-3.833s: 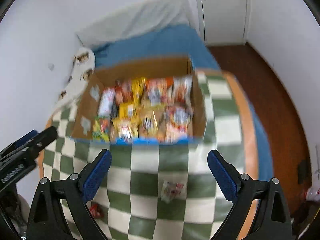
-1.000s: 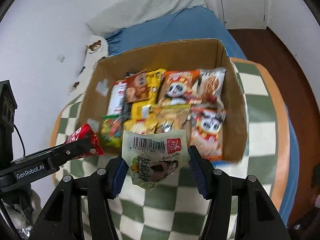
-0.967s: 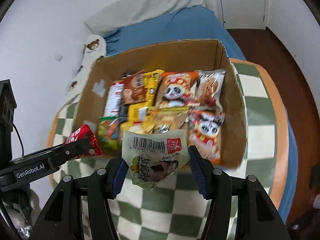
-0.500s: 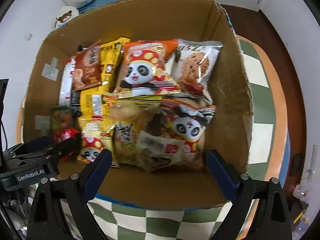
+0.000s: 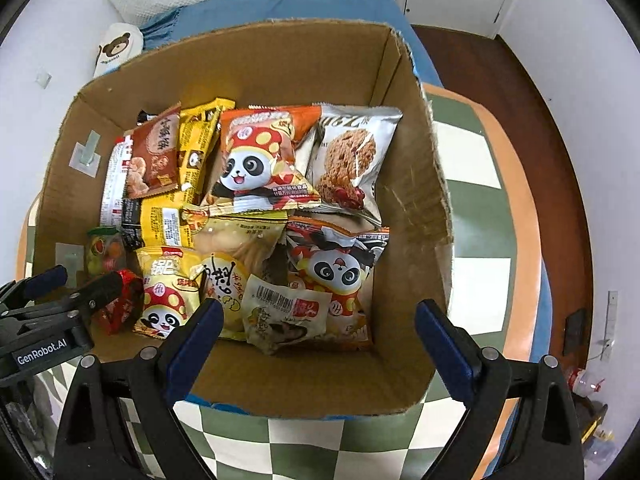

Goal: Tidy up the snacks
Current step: 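Carry both snacks into the cardboard box and open both tools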

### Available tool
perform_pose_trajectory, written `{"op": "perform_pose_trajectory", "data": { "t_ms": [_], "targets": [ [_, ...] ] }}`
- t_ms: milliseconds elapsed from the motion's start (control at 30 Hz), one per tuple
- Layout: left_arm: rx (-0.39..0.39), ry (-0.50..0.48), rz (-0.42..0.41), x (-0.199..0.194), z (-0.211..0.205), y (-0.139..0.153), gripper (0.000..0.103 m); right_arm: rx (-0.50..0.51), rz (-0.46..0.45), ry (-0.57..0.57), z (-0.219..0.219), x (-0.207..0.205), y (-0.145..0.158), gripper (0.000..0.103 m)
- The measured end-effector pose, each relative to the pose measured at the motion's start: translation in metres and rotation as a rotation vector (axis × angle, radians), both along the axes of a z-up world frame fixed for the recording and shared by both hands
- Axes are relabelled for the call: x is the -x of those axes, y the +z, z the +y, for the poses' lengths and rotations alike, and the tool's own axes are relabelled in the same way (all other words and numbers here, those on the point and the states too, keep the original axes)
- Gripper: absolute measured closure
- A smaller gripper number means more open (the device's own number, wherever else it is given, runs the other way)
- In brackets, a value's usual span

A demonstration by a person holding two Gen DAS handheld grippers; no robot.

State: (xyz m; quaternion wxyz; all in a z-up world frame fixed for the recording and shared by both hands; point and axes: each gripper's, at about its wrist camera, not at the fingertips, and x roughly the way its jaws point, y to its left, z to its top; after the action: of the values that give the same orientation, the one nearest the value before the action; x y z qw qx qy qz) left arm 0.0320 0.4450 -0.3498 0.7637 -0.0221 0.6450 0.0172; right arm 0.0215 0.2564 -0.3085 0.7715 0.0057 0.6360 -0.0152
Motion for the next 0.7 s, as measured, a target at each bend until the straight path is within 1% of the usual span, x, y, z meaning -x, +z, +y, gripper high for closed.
{"op": "perform_pose_trajectory", "data": {
  "t_ms": [67,167,333,433,467,567,700],
  "targets": [
    [0.0,0.004,-0.031,0.006,0.0,0.016,0.005,0.009,-0.025,0.002,0.002,0.005,0.009,0.005],
    [0.007,0.004,-0.071,0.016,-0.003,0.03,0.005,0.01,-0.068,0.006,0.005,0.017,0.024,0.005],
    [0.003,-0.009,-0.16,0.043,-0.006,0.062,0.005,0.005,-0.144,0.008,0.007,0.041,0.052,0.005],
    [0.012,-0.012,-0.216,0.064,-0.006,0.084,0.005,0.001,-0.193,0.006,0.009,0.057,0.07,0.005],
    [0.014,-0.009,-0.227,0.068,-0.006,0.087,0.005,0.003,-0.212,0.006,0.009,0.063,0.077,0.005],
    [0.013,-0.008,-0.292,0.094,-0.006,0.112,0.005,-0.001,-0.267,0.005,0.01,0.084,0.097,0.005],
    [0.017,-0.006,-0.344,0.125,-0.006,0.135,0.005,0.002,-0.333,0.01,0.012,0.114,0.123,0.004]
  ]
}}
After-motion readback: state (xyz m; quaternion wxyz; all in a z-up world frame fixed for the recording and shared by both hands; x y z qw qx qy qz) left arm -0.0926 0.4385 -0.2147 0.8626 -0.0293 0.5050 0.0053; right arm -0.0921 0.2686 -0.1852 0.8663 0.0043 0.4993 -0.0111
